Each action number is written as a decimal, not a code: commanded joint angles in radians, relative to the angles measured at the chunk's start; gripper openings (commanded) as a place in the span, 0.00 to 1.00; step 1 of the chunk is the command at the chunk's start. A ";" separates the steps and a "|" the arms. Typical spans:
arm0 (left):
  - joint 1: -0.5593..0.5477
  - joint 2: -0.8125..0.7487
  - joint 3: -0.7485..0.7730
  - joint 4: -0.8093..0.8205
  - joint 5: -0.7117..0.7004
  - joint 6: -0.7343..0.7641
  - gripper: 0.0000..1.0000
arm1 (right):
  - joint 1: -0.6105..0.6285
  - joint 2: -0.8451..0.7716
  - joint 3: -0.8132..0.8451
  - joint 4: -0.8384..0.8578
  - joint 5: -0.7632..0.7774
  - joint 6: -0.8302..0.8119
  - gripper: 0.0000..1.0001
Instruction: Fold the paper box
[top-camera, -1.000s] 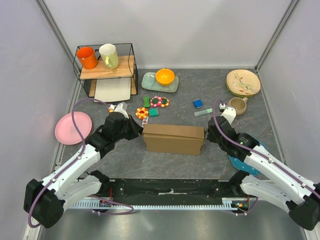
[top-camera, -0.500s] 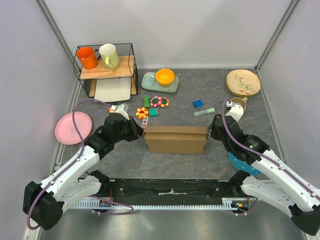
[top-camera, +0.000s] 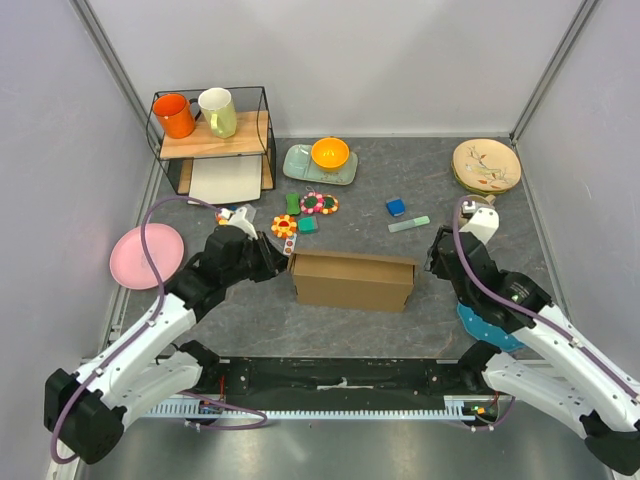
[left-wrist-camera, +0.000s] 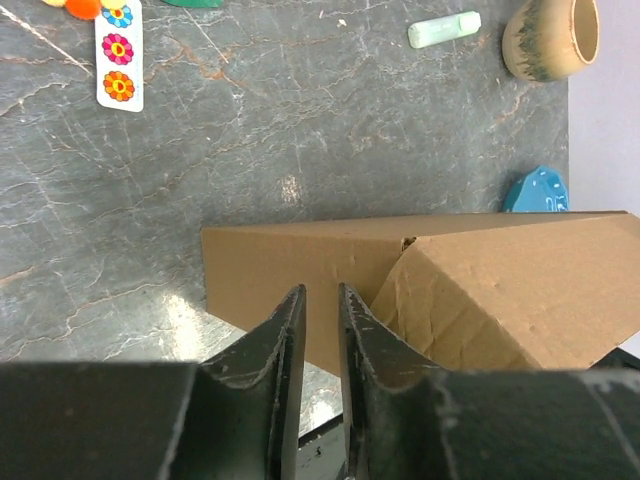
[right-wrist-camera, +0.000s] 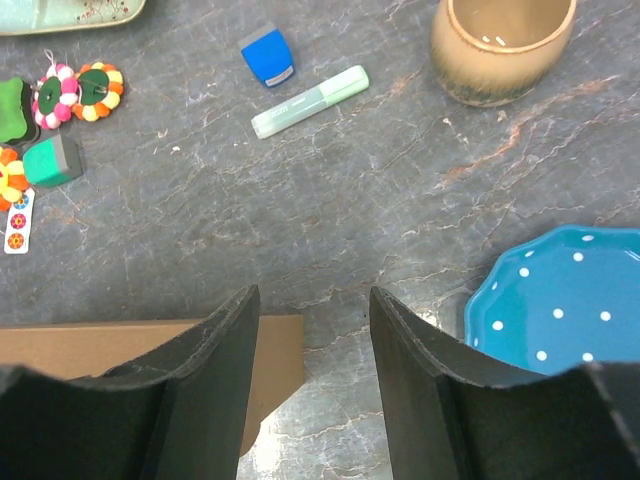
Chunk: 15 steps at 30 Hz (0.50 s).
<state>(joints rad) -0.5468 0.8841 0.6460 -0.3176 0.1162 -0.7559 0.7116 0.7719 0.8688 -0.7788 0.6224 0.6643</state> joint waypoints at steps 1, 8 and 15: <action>-0.004 -0.039 0.064 -0.055 -0.036 0.070 0.31 | 0.006 -0.023 0.077 -0.028 0.072 -0.034 0.56; -0.004 -0.201 0.139 -0.195 -0.249 0.150 0.49 | 0.006 -0.069 0.176 -0.046 0.050 -0.109 0.59; -0.004 -0.422 0.044 -0.025 -0.031 0.383 0.64 | 0.006 -0.077 0.180 0.003 -0.229 -0.221 0.59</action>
<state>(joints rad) -0.5476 0.5205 0.7288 -0.4461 -0.0563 -0.5674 0.7116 0.6876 1.0332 -0.8181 0.5735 0.5350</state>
